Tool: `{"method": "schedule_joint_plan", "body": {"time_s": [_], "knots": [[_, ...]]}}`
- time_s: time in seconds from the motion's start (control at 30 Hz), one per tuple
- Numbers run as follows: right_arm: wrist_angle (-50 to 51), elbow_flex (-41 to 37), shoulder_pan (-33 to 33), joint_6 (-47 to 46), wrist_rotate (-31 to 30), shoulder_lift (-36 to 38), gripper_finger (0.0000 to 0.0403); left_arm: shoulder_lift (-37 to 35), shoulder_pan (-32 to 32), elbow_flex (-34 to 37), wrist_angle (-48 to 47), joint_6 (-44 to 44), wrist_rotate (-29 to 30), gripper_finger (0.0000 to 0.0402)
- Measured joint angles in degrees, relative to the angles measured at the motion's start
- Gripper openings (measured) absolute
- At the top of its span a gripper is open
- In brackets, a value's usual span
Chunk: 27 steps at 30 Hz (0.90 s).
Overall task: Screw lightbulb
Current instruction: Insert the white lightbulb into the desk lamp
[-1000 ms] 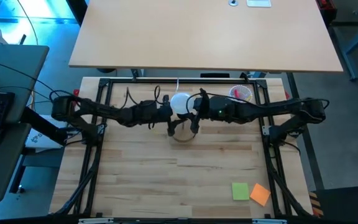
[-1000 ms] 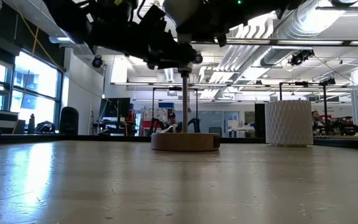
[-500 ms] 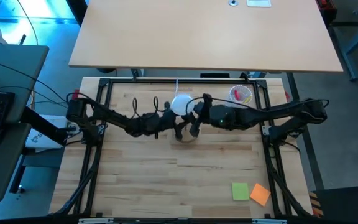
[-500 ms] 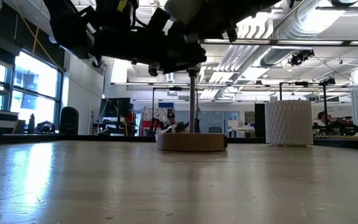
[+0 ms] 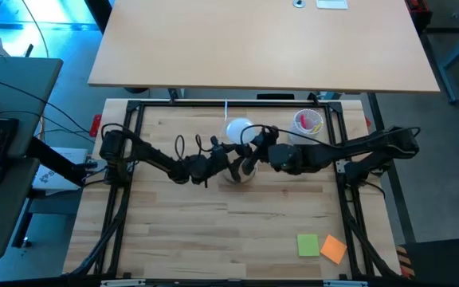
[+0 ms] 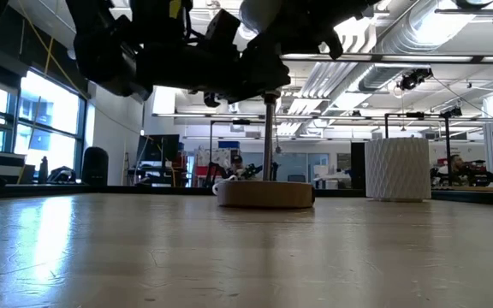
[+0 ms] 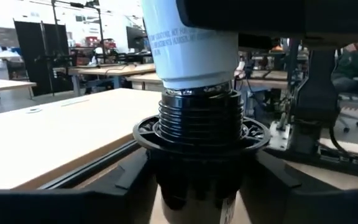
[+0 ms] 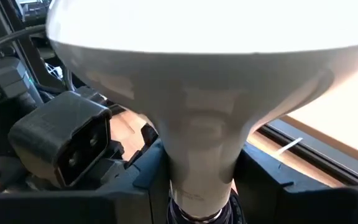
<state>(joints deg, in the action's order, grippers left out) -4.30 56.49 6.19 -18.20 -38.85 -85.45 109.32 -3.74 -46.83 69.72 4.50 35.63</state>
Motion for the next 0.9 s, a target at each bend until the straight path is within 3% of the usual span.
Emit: {"method": "schedule_joint_plan", "body": {"time_s": [0.13, 0.27, 0.47, 0.73, 0.9], "knots": [[0.49, -0.03, 0.46, 0.21, -1.21, 0.02, 0.0134, -4.10, -0.58, 2.10, -2.54, 2.21, 0.50, 0.0256], [0.64, 0.00, 0.46, 2.23, -0.22, 0.02, 0.0134, -10.03, -0.09, 4.64, -9.74, 3.53, -2.11, 0.0284], [0.81, 0.00, 0.48, 4.96, 0.47, 0.07, 0.0134, -15.04, 8.38, 5.62, -17.72, 0.27, -26.91, 0.0289], [0.24, -0.58, 0.46, 5.64, 0.08, 0.07, 0.0134, -12.02, 16.19, 5.16, -9.80, -1.43, -54.29, 0.0286], [-1.20, -1.99, 0.45, 4.28, -0.02, 0.28, 0.0134, -10.91, 16.54, 5.16, -7.82, -2.77, -56.12, 0.0250]]}}
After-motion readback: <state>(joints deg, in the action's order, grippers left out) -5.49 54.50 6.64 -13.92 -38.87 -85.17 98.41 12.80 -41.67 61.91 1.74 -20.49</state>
